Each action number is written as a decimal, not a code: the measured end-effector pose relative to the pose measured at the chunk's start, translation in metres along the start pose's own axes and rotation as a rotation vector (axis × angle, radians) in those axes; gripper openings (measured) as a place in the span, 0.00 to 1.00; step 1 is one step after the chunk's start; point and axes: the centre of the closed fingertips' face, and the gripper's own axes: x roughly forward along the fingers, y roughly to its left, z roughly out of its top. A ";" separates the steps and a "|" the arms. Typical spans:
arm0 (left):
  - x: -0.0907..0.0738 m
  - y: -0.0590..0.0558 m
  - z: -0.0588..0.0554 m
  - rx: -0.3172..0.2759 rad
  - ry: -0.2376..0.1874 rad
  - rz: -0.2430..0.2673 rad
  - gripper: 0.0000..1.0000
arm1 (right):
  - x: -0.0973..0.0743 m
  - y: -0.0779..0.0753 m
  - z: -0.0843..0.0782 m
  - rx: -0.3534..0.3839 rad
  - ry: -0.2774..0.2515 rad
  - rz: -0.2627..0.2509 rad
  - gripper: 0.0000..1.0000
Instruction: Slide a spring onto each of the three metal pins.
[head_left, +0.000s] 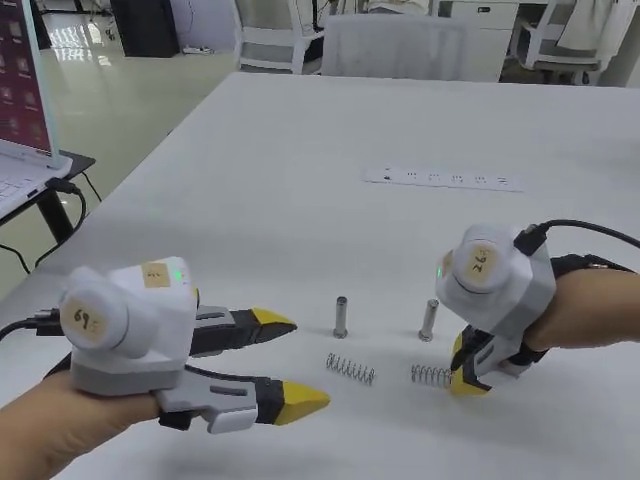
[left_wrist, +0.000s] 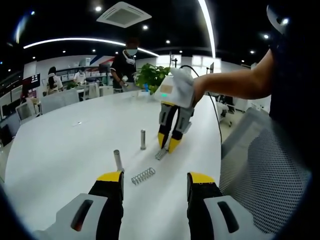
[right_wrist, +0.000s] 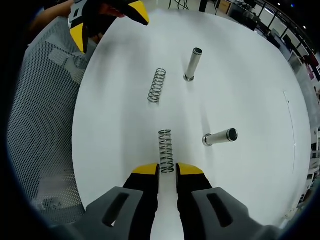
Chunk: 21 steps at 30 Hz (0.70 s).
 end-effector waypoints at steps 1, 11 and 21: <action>0.000 0.000 0.000 0.000 -0.001 0.000 0.45 | 0.000 -0.001 0.000 -0.001 0.000 -0.002 0.10; 0.000 -0.002 0.000 0.004 0.003 -0.009 0.45 | -0.002 0.002 0.002 0.022 -0.009 0.011 0.08; 0.001 -0.004 0.004 0.020 0.003 -0.024 0.43 | -0.020 0.005 0.011 0.032 -0.045 0.008 0.08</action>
